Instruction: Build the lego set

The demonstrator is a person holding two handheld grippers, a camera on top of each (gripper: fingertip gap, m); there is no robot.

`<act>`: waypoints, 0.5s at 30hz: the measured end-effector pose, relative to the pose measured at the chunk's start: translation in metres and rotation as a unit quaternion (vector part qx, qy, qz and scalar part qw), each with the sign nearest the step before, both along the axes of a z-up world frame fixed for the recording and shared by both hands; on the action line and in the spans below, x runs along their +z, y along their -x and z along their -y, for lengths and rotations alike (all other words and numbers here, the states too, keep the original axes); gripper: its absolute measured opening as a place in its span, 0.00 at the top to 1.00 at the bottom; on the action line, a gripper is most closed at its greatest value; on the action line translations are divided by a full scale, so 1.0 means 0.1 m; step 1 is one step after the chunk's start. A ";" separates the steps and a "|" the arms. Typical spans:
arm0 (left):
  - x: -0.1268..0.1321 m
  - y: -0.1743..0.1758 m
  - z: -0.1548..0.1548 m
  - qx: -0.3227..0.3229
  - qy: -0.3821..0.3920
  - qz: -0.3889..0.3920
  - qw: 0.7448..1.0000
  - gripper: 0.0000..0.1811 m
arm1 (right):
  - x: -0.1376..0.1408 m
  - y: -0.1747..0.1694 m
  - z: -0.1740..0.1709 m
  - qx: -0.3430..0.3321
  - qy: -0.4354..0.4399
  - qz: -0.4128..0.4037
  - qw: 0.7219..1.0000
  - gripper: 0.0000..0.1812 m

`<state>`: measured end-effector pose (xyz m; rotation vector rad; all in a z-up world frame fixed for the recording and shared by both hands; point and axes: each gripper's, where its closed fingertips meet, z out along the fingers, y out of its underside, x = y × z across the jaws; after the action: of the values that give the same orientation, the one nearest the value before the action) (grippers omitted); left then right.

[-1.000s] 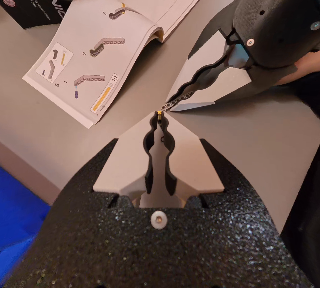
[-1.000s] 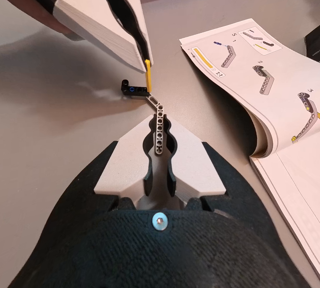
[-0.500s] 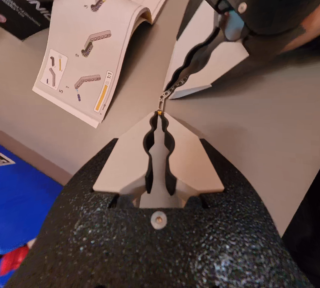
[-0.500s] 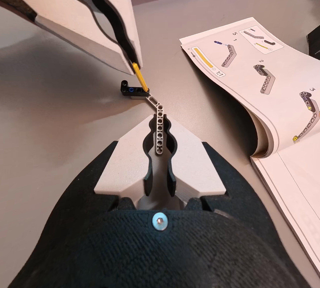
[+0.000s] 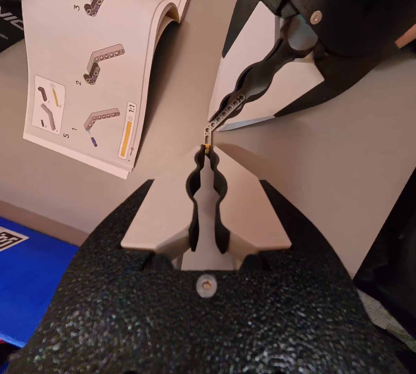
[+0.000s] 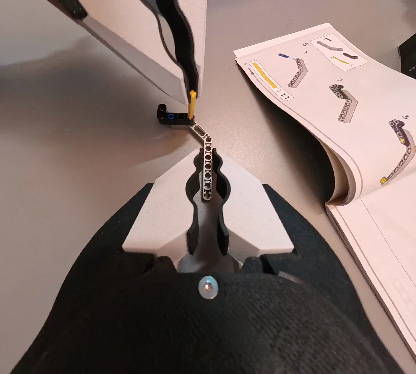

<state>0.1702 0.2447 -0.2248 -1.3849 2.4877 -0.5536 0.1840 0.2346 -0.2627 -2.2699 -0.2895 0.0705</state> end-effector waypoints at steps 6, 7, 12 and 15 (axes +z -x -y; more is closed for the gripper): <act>0.00 0.01 0.00 -0.013 0.022 0.021 0.999 1.00 | 0.00 0.00 0.00 0.000 0.000 -0.002 1.000 0.97; 0.00 0.01 0.00 -0.024 0.008 0.024 0.999 1.00 | 0.00 0.00 0.00 0.000 0.000 -0.002 1.000 0.97; 0.00 0.00 0.00 -0.033 -0.005 0.017 0.999 0.99 | 0.00 0.00 0.00 0.001 0.001 -0.003 1.000 0.97; 0.00 0.01 -0.02 -0.028 0.034 0.023 0.999 1.00 | 0.00 0.00 0.00 0.001 0.001 -0.003 1.000 0.97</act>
<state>0.1691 0.2465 -0.2248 -1.3142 2.5003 -0.6792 0.1841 0.2346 -0.2629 -2.2705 -0.2885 0.0780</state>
